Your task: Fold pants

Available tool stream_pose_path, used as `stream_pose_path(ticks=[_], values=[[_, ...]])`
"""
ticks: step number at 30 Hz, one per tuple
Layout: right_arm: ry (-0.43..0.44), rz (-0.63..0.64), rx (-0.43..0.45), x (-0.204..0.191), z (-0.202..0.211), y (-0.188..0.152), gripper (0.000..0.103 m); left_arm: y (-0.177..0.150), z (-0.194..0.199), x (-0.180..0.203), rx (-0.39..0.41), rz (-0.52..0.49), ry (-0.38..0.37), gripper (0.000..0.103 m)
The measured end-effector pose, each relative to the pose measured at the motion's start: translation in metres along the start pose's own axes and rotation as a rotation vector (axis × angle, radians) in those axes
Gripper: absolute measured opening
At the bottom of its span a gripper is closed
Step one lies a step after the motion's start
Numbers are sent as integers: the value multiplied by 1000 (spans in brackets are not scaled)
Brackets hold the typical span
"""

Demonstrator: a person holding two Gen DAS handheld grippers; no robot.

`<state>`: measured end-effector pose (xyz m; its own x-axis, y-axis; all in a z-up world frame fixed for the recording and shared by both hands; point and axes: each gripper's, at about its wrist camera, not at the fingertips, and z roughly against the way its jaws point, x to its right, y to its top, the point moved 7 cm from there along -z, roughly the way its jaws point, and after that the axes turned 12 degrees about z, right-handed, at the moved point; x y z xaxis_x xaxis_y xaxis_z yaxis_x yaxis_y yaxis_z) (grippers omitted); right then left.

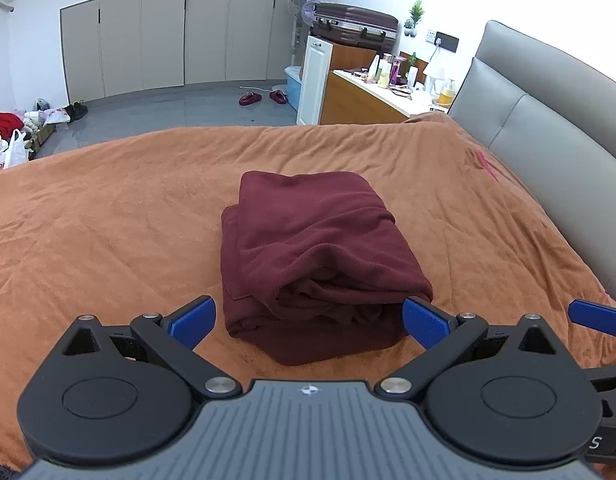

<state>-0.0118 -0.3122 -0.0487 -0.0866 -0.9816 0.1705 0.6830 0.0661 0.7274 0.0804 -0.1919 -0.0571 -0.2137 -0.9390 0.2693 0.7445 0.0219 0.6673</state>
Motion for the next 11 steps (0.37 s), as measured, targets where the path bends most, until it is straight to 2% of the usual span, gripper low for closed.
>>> stream_pose_path(ticks=[8, 11], values=[[9, 14, 12, -5, 4, 3, 98, -1, 0, 1, -4, 4, 3, 103], [7, 18, 15, -6, 5, 4, 98, 0, 5, 2, 41, 9, 6, 103]])
